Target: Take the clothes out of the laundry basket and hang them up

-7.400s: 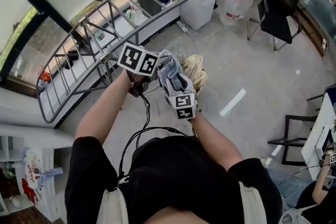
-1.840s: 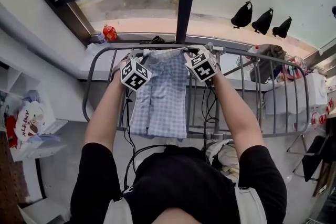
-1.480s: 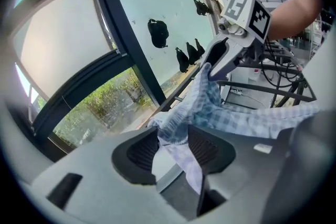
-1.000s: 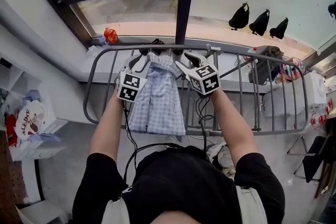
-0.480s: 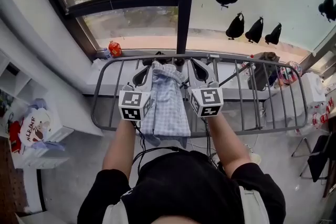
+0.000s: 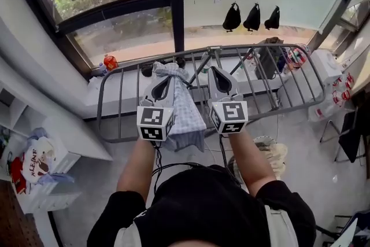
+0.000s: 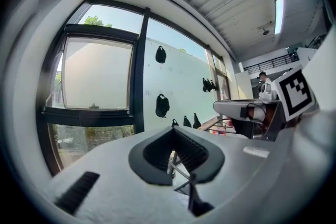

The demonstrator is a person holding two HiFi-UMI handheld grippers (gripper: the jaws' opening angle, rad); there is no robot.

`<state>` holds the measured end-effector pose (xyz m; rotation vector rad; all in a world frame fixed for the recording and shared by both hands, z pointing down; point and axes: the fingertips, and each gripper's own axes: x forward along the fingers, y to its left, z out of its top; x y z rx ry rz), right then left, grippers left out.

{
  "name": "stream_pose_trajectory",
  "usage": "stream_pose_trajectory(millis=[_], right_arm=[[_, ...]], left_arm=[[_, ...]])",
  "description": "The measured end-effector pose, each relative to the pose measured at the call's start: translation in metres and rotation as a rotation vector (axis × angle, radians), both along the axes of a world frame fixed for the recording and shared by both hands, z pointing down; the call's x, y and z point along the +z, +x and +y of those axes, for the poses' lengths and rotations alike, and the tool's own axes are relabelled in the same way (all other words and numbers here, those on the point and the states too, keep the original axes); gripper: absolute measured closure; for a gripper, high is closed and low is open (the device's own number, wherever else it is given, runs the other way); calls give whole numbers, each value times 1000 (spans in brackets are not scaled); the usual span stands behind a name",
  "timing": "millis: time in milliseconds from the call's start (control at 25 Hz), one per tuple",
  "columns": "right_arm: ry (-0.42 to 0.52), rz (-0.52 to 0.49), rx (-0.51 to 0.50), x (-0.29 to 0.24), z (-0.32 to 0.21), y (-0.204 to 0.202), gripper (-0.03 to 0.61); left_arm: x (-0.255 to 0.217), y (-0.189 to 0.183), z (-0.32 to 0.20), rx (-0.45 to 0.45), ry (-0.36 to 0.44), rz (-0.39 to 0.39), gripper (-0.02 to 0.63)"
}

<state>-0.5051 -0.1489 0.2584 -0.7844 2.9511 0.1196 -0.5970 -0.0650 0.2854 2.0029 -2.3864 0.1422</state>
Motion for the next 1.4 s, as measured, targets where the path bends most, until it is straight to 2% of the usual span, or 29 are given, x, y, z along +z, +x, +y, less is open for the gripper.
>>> stream_pose_trajectory(millis=[160, 320, 520, 720, 920, 1120, 1240, 1400], right_arm=[[7, -8, 110, -1, 20, 56, 565], [14, 27, 236, 11, 41, 114, 565], [-31, 52, 441, 30, 56, 213, 565], [-37, 54, 625, 24, 74, 303, 565], [-46, 65, 791, 20, 86, 379, 565], [-73, 66, 929, 24, 108, 468, 565], [-97, 60, 992, 32, 115, 530, 565], [-125, 61, 1036, 48, 99, 590, 565]], left_arm=[[2, 52, 9, 105, 5, -15, 607], [7, 102, 15, 225, 16, 17, 607], [22, 185, 12, 413, -2, 47, 607], [18, 270, 5, 585, -1, 17, 607], [4, 349, 0, 732, 40, -45, 607], [6, 439, 6, 873, 29, -40, 606], [14, 496, 6, 930, 10, -36, 606], [26, 545, -16, 943, -4, -2, 607]])
